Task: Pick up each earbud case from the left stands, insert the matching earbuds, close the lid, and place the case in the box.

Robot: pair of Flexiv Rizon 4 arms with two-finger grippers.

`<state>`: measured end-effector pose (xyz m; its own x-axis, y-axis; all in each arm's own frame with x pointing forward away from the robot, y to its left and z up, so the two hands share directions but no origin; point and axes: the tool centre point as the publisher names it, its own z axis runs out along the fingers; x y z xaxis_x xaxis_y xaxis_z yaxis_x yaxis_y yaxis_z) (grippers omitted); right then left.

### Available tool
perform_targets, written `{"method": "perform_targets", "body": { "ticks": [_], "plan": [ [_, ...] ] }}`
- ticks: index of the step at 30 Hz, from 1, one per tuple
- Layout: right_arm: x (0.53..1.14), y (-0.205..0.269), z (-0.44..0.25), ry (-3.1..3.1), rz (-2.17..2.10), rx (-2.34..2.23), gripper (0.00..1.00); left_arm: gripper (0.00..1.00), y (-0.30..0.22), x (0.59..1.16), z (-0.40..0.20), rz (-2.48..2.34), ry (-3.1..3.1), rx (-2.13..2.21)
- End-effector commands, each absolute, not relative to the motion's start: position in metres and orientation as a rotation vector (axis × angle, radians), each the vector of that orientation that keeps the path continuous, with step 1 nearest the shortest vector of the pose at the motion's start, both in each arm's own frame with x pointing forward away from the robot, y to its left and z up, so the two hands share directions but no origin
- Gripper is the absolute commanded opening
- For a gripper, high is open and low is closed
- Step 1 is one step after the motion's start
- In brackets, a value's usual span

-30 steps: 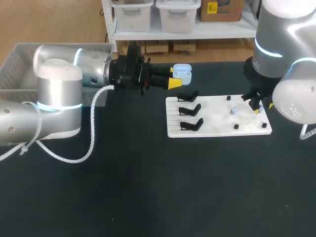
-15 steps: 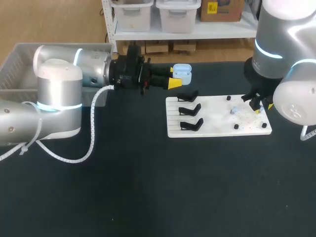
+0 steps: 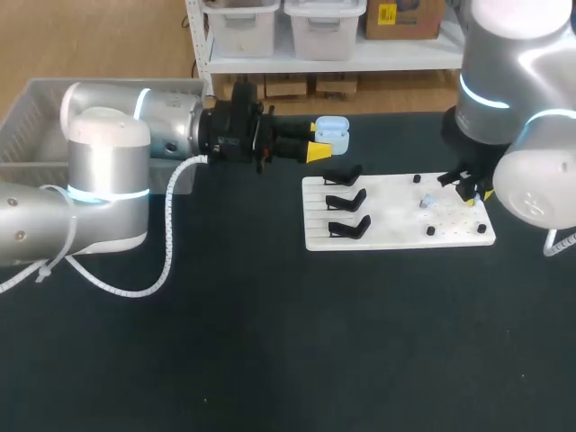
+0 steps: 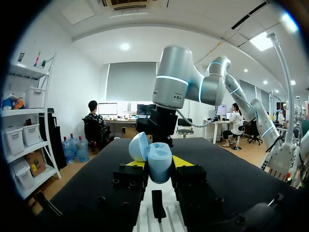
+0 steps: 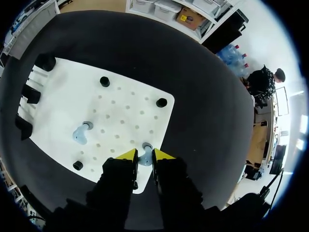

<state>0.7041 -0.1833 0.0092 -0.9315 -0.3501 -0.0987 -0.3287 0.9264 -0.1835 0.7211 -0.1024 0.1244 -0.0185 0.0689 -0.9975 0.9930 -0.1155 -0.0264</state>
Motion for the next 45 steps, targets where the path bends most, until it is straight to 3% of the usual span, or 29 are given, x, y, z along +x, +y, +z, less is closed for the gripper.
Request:
{"method": "perform_targets", "body": {
  "ticks": [1, 11, 27, 45],
  "plan": [
    [0.701, -0.183, 0.01, 2.95, -0.26, -0.515, 0.0, 0.0, -0.103, 0.722, 0.124, -1.28, 1.22, 1.338],
    [0.673, -0.164, 0.066, 2.889, -0.22, -0.452, 0.0, 0.0, -0.103, 0.722, 0.124, -1.28, 1.22, 1.338],
    [0.648, -0.071, 0.143, 2.895, -0.184, -0.17, 0.0, 0.0, -0.103, 0.722, 0.124, -1.28, 1.22, 1.338],
    [0.651, -0.067, 0.145, 2.885, -0.197, -0.168, 0.0, 0.0, -0.103, 0.722, 0.124, -1.28, 1.22, 1.338]
  ]
}}
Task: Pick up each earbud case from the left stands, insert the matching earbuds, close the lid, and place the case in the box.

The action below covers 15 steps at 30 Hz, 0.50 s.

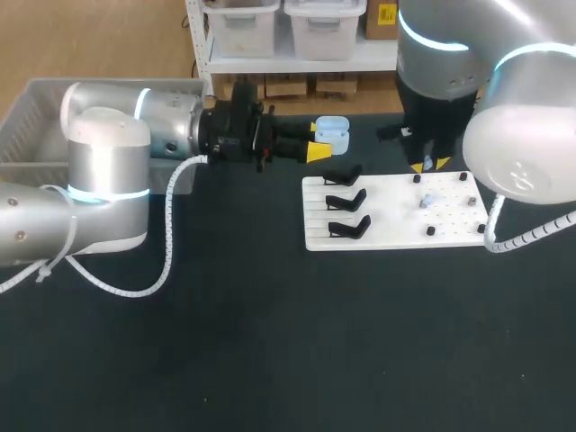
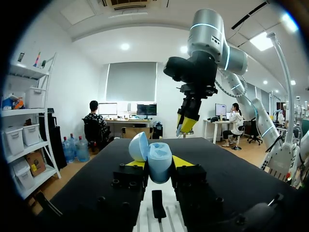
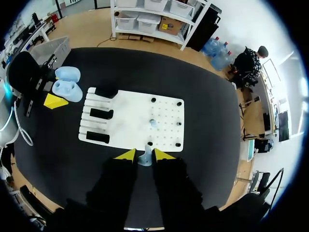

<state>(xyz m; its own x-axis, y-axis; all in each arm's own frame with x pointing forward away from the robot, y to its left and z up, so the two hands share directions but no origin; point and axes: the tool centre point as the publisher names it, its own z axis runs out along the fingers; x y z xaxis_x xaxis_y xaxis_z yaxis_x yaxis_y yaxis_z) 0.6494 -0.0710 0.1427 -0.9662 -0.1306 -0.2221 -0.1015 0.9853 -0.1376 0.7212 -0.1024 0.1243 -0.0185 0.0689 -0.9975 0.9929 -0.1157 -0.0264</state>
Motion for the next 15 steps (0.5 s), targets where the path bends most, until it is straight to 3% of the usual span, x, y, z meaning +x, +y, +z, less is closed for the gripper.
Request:
{"method": "perform_targets", "body": {
  "ticks": [1, 15],
  "plan": [
    [0.652, -0.063, 0.148, 2.887, -0.194, -0.15, 0.0, 0.0, -0.103, 0.722, 0.124, -1.28, 1.22, 1.338],
    [0.666, -0.03, 0.178, 2.879, -0.205, 0.075, 0.0, 0.0, -0.108, 0.704, 0.122, -1.268, 1.185, 1.335]
  ]
}}
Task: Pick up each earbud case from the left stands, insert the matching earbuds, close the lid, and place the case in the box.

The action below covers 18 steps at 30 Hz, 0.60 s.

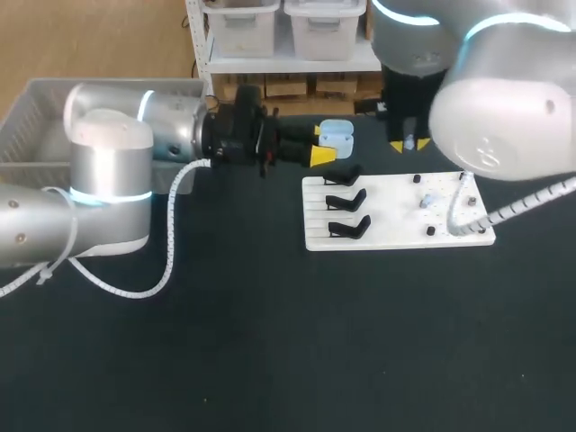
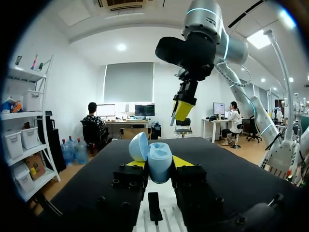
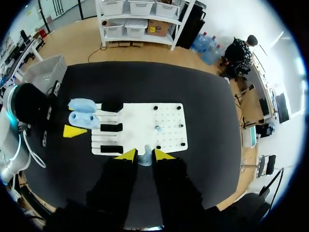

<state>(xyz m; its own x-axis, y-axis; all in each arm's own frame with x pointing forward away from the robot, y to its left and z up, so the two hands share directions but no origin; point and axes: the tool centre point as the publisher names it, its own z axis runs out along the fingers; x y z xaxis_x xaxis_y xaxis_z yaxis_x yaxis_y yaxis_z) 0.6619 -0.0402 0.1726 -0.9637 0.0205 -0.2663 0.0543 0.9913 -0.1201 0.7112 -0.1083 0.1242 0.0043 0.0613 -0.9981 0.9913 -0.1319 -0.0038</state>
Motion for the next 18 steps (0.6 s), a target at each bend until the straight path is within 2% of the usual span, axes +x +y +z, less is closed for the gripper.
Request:
{"method": "perform_targets", "body": {
  "ticks": [1, 18],
  "plan": [
    [0.666, -0.027, 0.179, 2.882, -0.209, 0.081, 0.0, 0.0, -0.109, 0.702, 0.122, -1.268, 1.184, 1.334],
    [0.66, 0.006, 0.176, 2.952, -0.105, 0.203, 0.0, 0.0, -0.116, 0.699, 0.117, -1.28, 1.162, 1.325]
  ]
}}
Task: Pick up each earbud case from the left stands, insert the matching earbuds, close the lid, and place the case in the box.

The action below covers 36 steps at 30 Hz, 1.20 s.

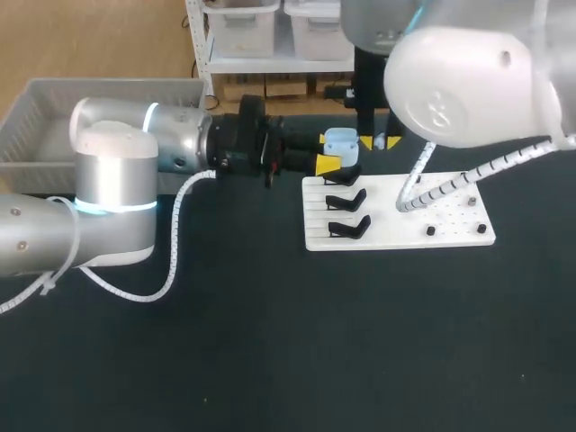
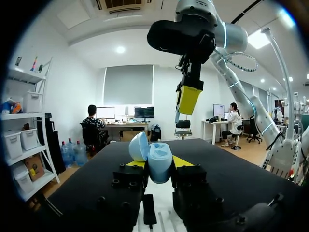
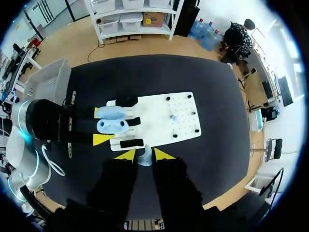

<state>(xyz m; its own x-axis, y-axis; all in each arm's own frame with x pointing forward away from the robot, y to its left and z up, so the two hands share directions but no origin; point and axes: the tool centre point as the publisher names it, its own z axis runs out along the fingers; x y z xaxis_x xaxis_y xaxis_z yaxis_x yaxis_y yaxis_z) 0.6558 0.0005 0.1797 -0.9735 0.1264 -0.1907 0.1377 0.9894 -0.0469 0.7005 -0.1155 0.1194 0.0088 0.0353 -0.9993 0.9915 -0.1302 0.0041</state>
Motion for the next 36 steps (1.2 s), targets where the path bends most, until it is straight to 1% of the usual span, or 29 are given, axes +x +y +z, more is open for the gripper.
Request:
{"method": "perform_targets", "body": {
  "ticks": [1, 3, 21, 30, 36],
  "plan": [
    [0.661, 0.008, 0.173, 2.964, -0.095, 0.208, 0.0, 0.0, -0.116, 0.699, 0.116, -1.281, 1.162, 1.322],
    [0.661, 0.007, 0.163, 2.981, -0.086, 0.208, 0.0, 0.0, -0.116, 0.699, 0.116, -1.281, 1.162, 1.322],
    [0.662, 0.011, 0.163, 2.963, -0.123, 0.207, 0.0, 0.0, -0.116, 0.699, 0.116, -1.281, 1.162, 1.322],
    [0.678, 0.024, 0.178, 2.894, -0.177, 0.554, 0.0, 0.0, -0.116, 0.699, 0.116, -1.281, 1.162, 1.322],
    [0.681, 0.036, 0.187, 2.856, -0.117, 0.756, 0.0, 0.0, -0.116, 0.699, 0.116, -1.281, 1.162, 1.322]
  ]
}}
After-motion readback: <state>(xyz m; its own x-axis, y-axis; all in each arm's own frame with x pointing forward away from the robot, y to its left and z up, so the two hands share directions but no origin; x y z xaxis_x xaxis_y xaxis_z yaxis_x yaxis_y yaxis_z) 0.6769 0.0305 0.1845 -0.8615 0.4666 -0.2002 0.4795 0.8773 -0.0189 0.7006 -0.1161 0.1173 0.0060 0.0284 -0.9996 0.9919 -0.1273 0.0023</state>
